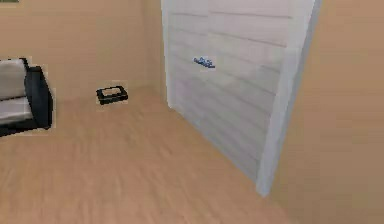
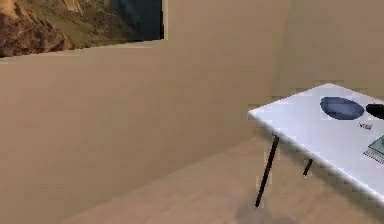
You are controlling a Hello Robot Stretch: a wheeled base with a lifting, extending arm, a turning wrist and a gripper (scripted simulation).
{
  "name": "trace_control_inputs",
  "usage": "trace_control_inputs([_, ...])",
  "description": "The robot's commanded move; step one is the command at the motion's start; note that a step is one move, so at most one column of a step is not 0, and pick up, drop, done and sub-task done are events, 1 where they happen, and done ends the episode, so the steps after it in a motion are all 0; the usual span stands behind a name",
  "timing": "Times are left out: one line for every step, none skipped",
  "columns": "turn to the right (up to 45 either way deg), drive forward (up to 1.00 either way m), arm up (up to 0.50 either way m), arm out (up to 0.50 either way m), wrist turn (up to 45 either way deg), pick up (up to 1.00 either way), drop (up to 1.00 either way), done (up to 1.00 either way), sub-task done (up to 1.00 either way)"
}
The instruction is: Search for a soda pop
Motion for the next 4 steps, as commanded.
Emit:
trace_control_inputs([-45.0,0.0,0.0,0.0,0.0,0.0,0.0,0.0,0.0])
trace_control_inputs([-45.0,0.0,0.0,0.0,0.0,0.0,0.0,0.0,0.0])
trace_control_inputs([-45.0,0.0,0.0,0.0,0.0,0.0,0.0,0.0,0.0])
trace_control_inputs([-9.0,0.0,0.0,0.0,0.0,0.0,0.0,0.0,0.0])
